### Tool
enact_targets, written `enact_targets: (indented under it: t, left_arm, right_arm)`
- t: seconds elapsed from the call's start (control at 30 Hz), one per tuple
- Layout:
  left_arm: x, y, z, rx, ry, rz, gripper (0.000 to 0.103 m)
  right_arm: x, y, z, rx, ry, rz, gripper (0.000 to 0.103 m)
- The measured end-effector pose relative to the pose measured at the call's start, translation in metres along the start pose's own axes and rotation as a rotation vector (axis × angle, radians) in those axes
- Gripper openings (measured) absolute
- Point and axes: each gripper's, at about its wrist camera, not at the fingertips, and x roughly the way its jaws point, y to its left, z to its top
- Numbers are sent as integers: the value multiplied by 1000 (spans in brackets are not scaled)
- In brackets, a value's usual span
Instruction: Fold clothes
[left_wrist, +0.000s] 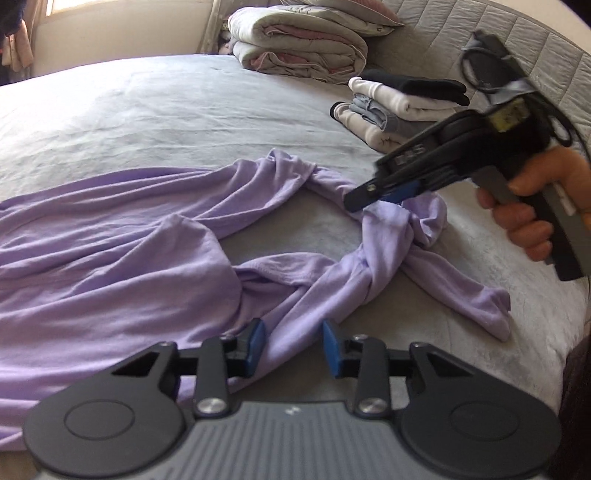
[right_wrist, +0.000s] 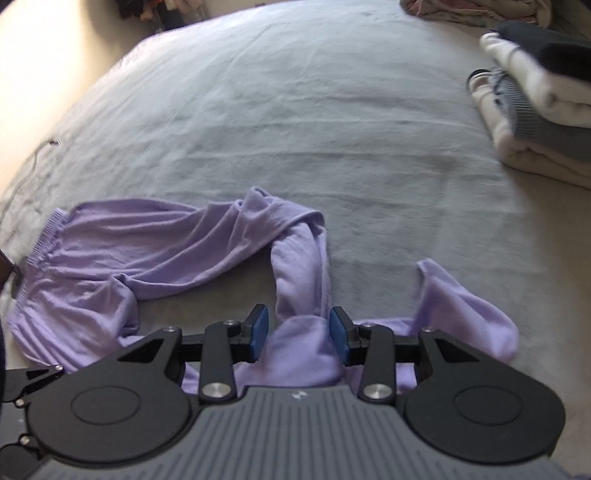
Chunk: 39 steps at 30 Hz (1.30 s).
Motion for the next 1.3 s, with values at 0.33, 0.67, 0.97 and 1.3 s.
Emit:
enact_targets:
  t: [0.33,0.67,0.97,1.3]
  left_arm:
    - [9,9,4,-36,37,-37,8]
    - [8,10,2,-50,38,-46,7]
    - [10,10,3,-70,35,-52,7]
    - [9,11,4,-107,37,-60,8]
  right_arm:
    - [-10,8,37,-70,-79,-83,10]
    - [-33,16,98,-75,-273,-121,10]
    - [-17,12,107,-39,-212,-126,13]
    - [-11,-9,69,-78,-84,-206,38]
